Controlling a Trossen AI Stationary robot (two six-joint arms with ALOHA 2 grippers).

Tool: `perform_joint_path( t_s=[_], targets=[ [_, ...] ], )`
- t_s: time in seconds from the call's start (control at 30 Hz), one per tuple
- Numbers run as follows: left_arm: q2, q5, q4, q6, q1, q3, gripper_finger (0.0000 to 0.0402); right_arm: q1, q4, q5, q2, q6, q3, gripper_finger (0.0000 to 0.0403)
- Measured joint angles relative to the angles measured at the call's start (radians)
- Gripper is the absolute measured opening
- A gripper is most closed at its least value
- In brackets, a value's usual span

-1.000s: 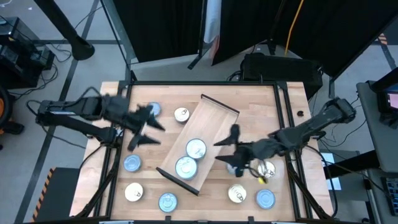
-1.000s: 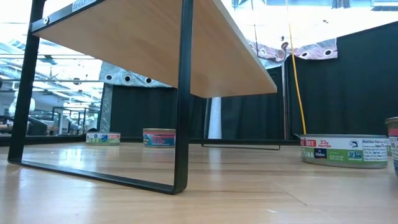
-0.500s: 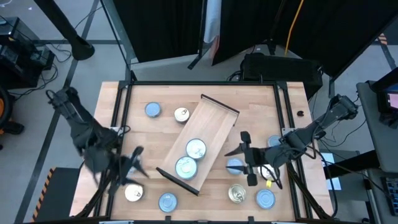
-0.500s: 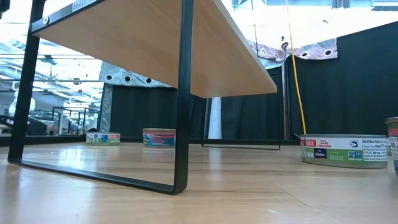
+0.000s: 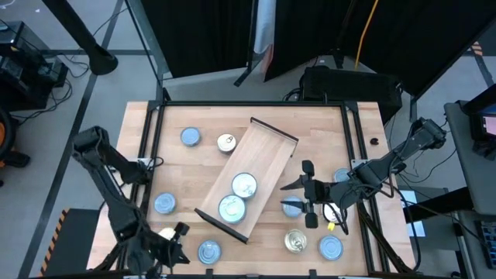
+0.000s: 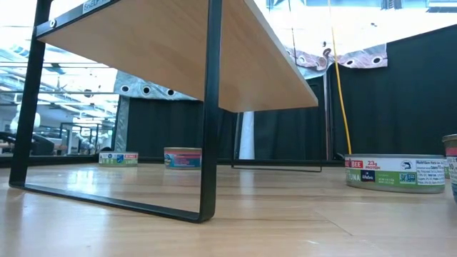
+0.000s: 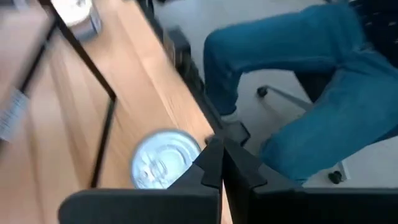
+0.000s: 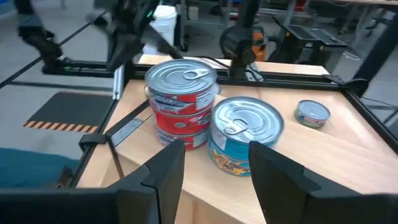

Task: Stack canned seafood by type on shelf
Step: Stack the light blue tuna can on top of the other light blue tuna can

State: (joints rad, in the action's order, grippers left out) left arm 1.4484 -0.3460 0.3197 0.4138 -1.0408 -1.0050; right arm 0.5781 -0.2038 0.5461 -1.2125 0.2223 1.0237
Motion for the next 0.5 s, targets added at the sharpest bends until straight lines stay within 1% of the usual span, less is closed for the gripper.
perform_joint_path(
  t_s=[0.17,0.4,0.5],
  targets=[
    [0.094,-0.001,-0.003,0.130,-0.011,-0.002,0.0003,0.000,0.002,0.004,0.000,0.036,0.000,0.0169],
    [0.223,-0.068,0.004,0.290,-0.008,-0.002,0.0003,0.000,0.003,0.005,0.000,0.100,0.000,0.0169],
    [0.261,-0.081,0.004,0.344,-0.008,-0.002,0.0003,0.000,0.004,0.007,0.000,0.119,0.000,0.0169]
  ],
)
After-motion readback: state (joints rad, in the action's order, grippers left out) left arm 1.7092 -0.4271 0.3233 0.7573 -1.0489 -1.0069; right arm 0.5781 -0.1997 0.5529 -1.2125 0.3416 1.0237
